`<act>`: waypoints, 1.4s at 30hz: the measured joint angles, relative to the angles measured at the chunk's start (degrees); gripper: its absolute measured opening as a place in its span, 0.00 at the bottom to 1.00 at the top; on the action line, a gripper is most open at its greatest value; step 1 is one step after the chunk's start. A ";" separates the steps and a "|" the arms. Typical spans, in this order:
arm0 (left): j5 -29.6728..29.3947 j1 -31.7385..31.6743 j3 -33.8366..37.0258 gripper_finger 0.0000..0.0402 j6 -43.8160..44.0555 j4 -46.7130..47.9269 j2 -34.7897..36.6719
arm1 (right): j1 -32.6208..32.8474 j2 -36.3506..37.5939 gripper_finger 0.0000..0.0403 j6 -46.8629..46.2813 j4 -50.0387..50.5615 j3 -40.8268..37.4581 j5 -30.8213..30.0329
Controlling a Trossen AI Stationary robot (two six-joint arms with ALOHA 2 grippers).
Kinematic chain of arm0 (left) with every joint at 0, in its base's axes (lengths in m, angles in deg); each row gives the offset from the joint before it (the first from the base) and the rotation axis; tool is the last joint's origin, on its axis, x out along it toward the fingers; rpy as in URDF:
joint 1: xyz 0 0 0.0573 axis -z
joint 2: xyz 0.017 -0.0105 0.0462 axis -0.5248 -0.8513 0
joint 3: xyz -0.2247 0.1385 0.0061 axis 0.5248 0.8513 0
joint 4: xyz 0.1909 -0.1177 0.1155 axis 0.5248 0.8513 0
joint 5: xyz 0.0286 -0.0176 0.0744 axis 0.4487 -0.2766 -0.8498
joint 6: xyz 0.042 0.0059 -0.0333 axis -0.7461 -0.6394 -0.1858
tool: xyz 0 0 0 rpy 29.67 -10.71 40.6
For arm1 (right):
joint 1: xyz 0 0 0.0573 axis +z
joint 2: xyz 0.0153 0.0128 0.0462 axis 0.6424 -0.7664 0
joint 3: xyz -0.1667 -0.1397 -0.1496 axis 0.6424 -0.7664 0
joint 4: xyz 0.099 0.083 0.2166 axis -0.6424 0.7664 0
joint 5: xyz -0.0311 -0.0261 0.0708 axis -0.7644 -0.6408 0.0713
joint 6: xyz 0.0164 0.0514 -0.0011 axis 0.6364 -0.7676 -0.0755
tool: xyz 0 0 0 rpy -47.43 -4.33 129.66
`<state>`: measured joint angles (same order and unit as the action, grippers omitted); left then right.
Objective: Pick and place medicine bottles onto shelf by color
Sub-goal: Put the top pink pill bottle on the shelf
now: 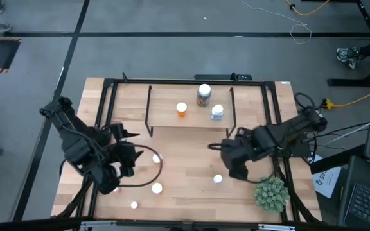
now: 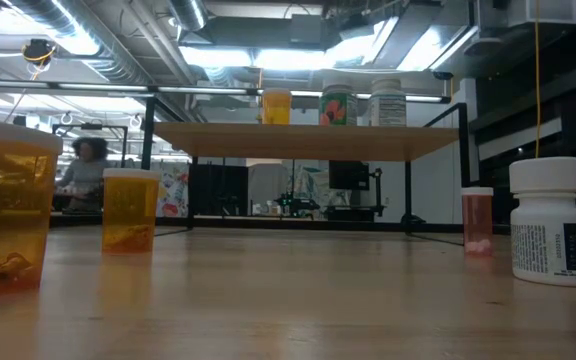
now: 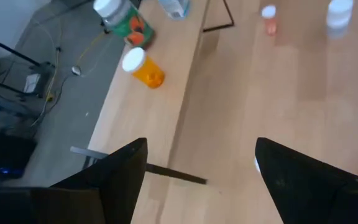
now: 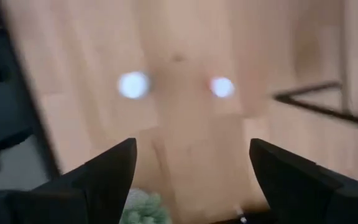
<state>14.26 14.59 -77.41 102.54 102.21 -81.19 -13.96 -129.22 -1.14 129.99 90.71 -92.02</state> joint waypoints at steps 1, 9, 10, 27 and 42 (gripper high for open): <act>-0.85 0.58 0.61 0.74 1.44 0.12 0.58 | 0.94 1.42 0.78 -2.53 -0.62 -2.56 -2.66; -2.83 -0.94 10.40 0.74 12.09 -0.16 4.24 | 2.94 9.19 0.78 -16.41 -14.41 -24.73 -13.52; -2.79 -1.32 12.34 0.74 13.70 -0.47 4.57 | 2.63 9.55 0.78 -17.28 -16.85 -27.44 -13.39; 1.72 -3.26 32.84 0.74 16.57 -33.28 6.66 | -2.42 10.29 0.78 -23.59 -46.04 -49.55 -15.10; 0.75 -5.93 32.86 0.74 13.61 -33.49 6.69 | -2.55 4.17 0.78 -24.82 -50.06 -50.59 -15.07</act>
<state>15.01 8.66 -44.55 116.16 68.72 -74.51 -16.51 -125.06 -25.96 79.93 40.13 -107.09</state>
